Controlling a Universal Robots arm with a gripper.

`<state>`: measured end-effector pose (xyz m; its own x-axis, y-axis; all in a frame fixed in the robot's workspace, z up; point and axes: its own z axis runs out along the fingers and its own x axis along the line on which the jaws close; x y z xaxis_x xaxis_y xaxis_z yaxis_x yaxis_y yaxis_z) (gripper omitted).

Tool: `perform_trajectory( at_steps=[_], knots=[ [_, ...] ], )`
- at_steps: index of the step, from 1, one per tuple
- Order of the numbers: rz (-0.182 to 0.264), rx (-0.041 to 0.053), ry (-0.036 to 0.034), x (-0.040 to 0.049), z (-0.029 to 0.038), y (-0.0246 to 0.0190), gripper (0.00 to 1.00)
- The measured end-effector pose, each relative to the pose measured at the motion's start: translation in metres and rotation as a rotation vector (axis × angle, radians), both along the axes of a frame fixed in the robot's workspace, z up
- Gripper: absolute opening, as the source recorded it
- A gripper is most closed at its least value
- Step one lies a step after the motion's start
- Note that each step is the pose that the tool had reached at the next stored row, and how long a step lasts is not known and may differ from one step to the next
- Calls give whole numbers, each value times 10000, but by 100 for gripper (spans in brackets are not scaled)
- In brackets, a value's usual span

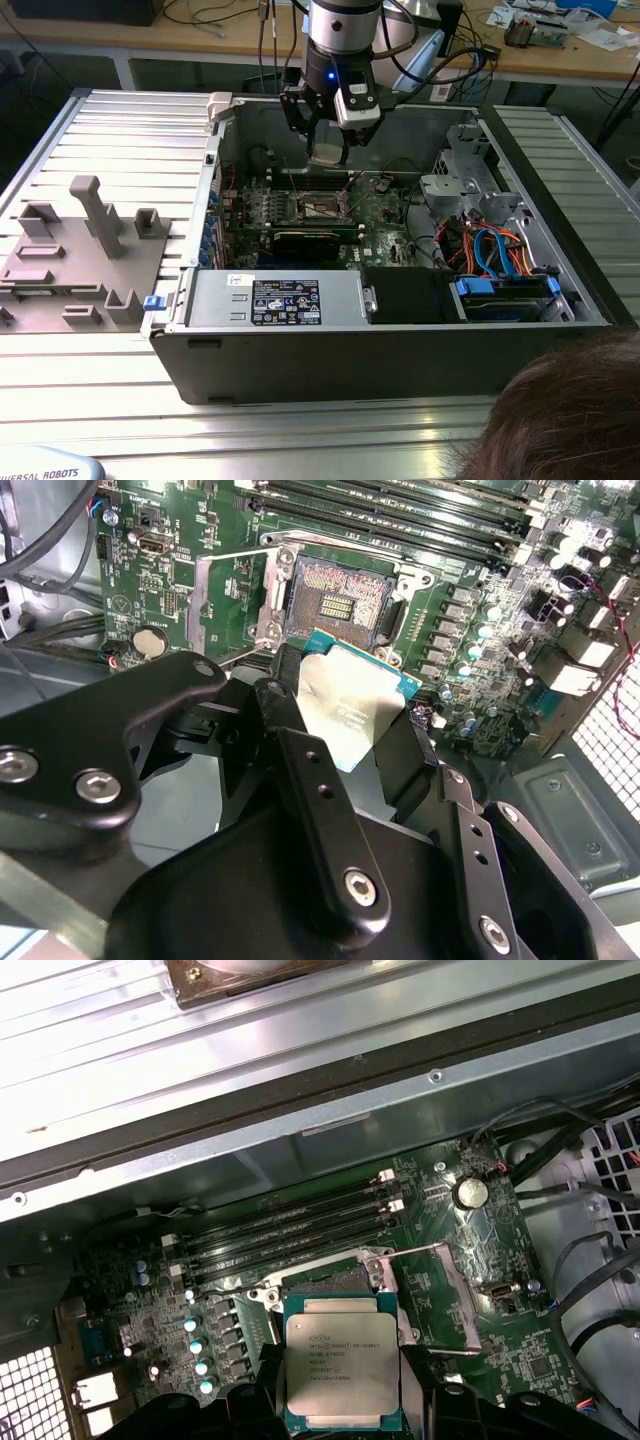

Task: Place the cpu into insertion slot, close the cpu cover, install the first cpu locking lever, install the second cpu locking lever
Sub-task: 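Place the cpu into insertion slot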

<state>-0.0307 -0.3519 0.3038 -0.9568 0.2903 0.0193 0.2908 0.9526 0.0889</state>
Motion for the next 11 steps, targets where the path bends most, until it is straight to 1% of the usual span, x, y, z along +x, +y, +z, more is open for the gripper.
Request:
perform_trajectory(
  at_steps=[11],
  knots=[
    [-140,0,0,0,-3,0,54]
  ],
)
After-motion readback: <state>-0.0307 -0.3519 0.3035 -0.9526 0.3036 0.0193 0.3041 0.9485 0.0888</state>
